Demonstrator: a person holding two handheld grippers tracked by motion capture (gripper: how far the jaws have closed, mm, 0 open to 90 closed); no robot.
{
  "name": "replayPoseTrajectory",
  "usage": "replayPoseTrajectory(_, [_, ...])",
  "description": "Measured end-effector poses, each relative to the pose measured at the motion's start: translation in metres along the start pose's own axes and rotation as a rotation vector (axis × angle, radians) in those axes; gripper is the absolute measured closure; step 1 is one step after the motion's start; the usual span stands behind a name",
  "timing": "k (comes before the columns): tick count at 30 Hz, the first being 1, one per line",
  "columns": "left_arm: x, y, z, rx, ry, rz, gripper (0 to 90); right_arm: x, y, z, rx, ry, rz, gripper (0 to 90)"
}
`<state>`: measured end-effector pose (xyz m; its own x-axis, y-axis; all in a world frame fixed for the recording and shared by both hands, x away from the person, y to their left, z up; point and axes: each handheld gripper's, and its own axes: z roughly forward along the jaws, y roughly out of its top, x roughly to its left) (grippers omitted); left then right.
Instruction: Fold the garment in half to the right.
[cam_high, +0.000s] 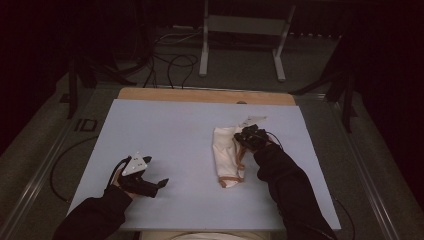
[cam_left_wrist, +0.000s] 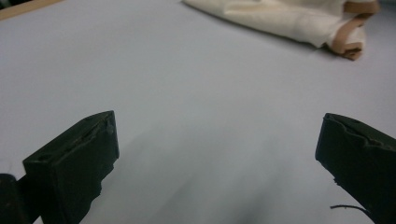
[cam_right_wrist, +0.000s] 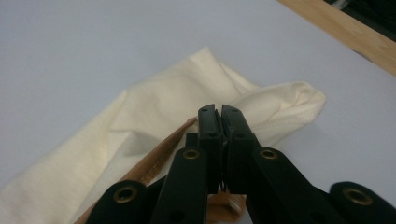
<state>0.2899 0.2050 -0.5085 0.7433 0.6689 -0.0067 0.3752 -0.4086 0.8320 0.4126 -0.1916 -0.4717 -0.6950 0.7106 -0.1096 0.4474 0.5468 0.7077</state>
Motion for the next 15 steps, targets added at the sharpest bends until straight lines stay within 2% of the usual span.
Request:
replayPoseTrajectory(9, [0.005, -0.005, -0.001, -0.023, 0.014, -0.028, 0.3, -0.01, -0.02, -0.013, -0.023, -0.027, 0.057, 87.2])
replayPoseTrajectory(15, [0.006, -0.005, -0.002, -0.03, 0.024, -0.034, 0.3, -0.015, -0.043, -0.017, 0.005, -0.045, 0.093, 87.0])
